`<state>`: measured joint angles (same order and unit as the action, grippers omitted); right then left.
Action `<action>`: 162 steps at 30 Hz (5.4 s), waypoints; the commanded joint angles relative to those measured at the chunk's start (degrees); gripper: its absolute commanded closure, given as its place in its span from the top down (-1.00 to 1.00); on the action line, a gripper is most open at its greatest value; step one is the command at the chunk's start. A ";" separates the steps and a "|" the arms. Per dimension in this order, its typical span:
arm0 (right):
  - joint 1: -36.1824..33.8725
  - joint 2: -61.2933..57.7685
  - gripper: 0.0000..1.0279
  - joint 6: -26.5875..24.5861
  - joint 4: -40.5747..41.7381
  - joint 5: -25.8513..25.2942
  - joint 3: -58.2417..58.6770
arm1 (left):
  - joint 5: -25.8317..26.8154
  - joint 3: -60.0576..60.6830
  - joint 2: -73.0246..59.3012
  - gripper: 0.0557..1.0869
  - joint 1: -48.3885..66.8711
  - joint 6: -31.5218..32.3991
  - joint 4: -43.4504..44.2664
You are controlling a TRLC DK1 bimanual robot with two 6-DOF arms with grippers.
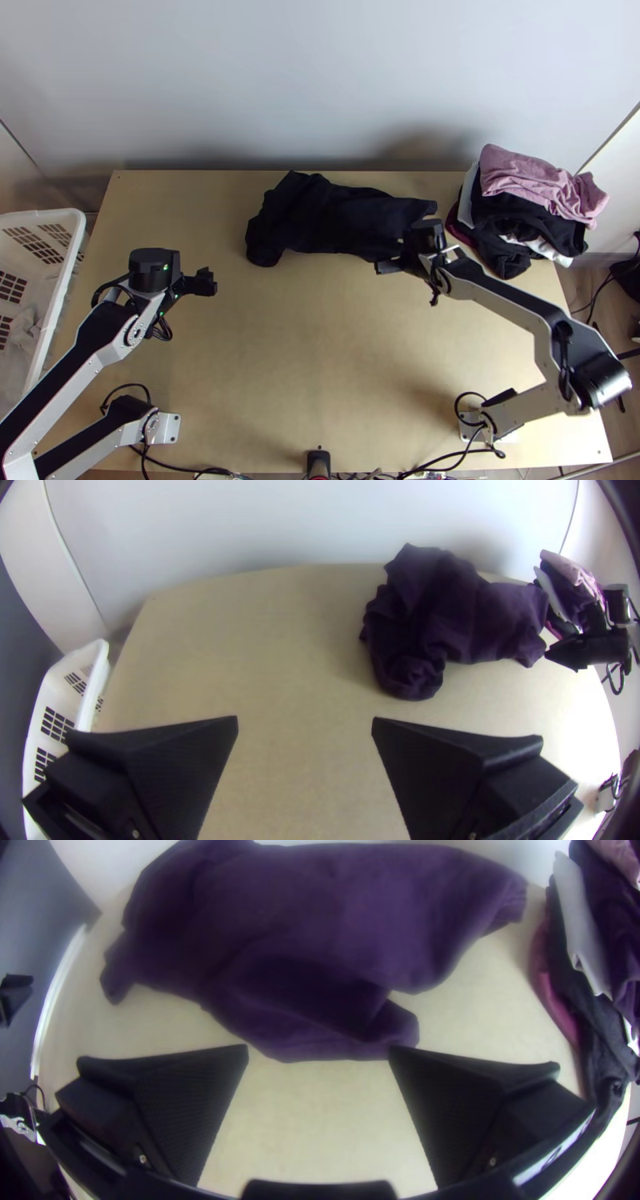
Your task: Fold the t-shirt
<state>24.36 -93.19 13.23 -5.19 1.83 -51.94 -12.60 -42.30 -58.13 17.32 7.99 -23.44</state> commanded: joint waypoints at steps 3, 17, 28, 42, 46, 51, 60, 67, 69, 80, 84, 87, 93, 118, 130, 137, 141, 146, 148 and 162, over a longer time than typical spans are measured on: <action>-2.04 -6.92 0.91 -2.86 0.27 0.02 -4.48 | 0.03 0.12 0.65 0.90 -1.15 -0.08 -0.29; -4.50 -8.41 0.80 -6.64 0.27 -0.42 -5.71 | 0.56 0.03 0.30 0.90 -1.94 -0.25 -0.20; -0.72 -10.88 -0.56 -7.70 0.18 -2.26 -8.44 | 0.74 0.03 1.00 0.90 -4.31 -0.52 -1.43; 2.18 -2.17 -0.95 -7.87 -8.43 -5.16 -15.21 | 3.55 -1.03 4.16 0.90 -8.88 -3.07 -3.45; 4.91 3.80 -0.95 -7.35 -17.66 -5.60 -24.96 | 4.78 -1.90 4.60 0.90 -8.71 -3.07 -3.80; 8.86 5.56 -0.95 -7.43 -28.21 -8.07 -41.31 | 4.95 -2.61 4.69 0.90 -5.19 -1.92 -3.72; 12.47 -3.49 -0.95 -8.66 -42.45 -10.09 -74.44 | 4.87 -2.78 0.21 0.90 4.48 0.89 -2.75; 14.05 -4.02 -0.95 -8.31 -43.76 -10.53 -76.90 | 3.20 -1.47 -8.93 0.90 14.14 2.91 8.32; 14.31 -4.02 -0.95 -7.79 -44.64 -10.61 -76.90 | 1.97 -1.64 -12.54 0.90 16.52 2.29 12.63; 14.40 -4.02 -0.95 -7.52 -45.26 -11.76 -77.61 | -4.98 -7.44 -30.55 0.90 32.78 2.29 25.73; 14.93 -4.02 -0.95 -7.52 -45.70 -12.11 -77.87 | -9.99 -8.67 -37.32 0.90 36.82 1.68 31.88; 15.45 -4.02 -0.95 -7.43 -46.66 -12.55 -78.14 | -11.75 -10.17 -40.57 0.90 38.23 1.33 34.16; 15.98 -3.32 -0.95 -6.20 -47.54 -12.55 -78.14 | -18.16 -14.56 -46.02 0.90 39.72 1.33 35.57; 17.12 -1.65 -0.95 -4.80 -48.51 -12.55 -78.75 | -20.53 -12.80 -36.18 -0.92 31.63 -1.13 33.02; 14.14 6.18 -0.95 -3.13 -46.84 -12.64 -78.57 | -11.75 -18.52 1.44 -0.92 12.56 -1.75 19.57; 14.58 11.71 -0.95 -3.65 -42.80 -12.64 -81.65 | -7.17 -29.15 9.17 -0.92 5.44 -2.45 18.26; 14.31 16.02 -0.95 -3.13 -45.35 -12.46 -81.56 | -5.59 -30.65 13.30 -0.92 5.71 -0.17 18.34; 13.52 22.35 -0.95 -2.51 -50.53 -6.75 -80.60 | -2.34 -27.57 20.16 -0.92 6.15 3.61 18.08; 12.91 24.46 -0.95 -0.49 -53.08 -3.58 -80.24 | -0.14 -27.13 22.88 -0.92 6.50 5.55 17.47; 3.59 32.37 -0.95 15.24 -60.90 22.08 -77.87 | 26.66 -39.35 30.71 -0.92 3.16 31.65 -2.13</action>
<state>31.81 -63.24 22.00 -64.31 13.72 -129.97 1.58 -76.36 -30.74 23.57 25.56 -16.95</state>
